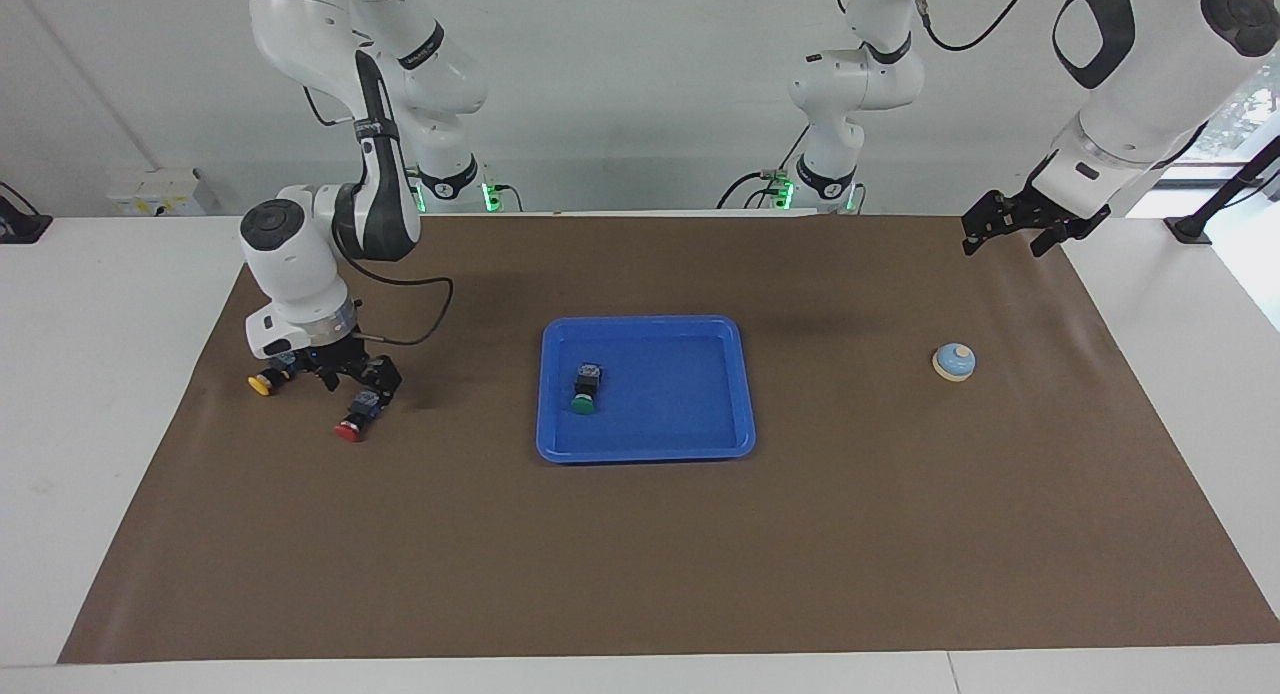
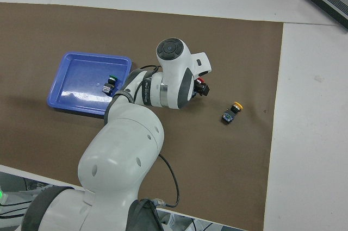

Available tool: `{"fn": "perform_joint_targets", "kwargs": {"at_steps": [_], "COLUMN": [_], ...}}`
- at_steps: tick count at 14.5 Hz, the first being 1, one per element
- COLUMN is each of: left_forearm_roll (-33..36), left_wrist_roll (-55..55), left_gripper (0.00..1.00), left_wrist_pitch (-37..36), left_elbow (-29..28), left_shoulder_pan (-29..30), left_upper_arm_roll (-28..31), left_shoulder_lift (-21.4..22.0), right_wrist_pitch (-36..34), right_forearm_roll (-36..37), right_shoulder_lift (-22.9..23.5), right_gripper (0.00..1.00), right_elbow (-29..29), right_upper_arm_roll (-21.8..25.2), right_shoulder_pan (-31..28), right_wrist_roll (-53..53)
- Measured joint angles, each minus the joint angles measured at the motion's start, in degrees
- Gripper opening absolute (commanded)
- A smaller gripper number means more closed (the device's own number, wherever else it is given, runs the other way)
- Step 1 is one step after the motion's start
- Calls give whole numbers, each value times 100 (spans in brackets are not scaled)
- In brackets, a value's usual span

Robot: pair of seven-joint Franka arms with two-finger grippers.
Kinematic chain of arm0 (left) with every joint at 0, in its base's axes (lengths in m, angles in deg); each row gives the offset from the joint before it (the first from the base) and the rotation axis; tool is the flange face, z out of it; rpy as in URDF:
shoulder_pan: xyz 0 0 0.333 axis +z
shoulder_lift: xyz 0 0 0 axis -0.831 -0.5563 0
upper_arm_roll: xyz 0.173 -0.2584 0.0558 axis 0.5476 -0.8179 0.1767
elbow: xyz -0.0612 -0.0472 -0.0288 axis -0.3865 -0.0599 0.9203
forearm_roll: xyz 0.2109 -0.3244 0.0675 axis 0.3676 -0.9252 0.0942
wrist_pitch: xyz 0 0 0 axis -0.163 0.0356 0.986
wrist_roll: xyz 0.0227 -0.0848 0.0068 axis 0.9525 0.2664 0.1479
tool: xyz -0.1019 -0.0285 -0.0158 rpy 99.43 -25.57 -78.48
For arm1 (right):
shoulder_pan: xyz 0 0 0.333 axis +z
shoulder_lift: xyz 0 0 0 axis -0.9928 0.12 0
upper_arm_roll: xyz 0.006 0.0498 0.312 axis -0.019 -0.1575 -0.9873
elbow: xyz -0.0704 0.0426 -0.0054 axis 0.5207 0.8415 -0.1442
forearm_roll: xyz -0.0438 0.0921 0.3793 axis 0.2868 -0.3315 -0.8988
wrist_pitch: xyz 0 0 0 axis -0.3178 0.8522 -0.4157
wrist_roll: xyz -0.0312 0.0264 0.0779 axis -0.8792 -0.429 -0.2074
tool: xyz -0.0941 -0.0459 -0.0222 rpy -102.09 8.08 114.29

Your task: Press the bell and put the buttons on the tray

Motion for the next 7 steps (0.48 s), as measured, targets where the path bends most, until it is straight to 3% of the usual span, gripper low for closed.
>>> {"fn": "perform_joint_targets", "kwargs": {"at_steps": [2,3,5,7], "left_forearm_roll": [0,0,0,0], "left_wrist_roll": [0,0,0,0], "left_gripper": [100,100,100,100], "left_wrist_pitch": [0,0,0,0], "left_elbow": [0,0,0,0], "left_shoulder_pan": [0,0,0,0], "left_upper_arm_roll": [0,0,0,0], "left_shoulder_lift": [0,0,0,0], "right_wrist_pitch": [211,296,352,316], "right_forearm_roll": [0,0,0,0], "right_shoulder_lift": [201,301,420,411], "right_gripper": [100,81,0,0], "right_elbow": [8,14,20,50], "right_upper_arm_roll": [1,1,4,9], "right_shoulder_pan": [0,0,-1,-22], "right_wrist_roll": [0,0,0,0]}}
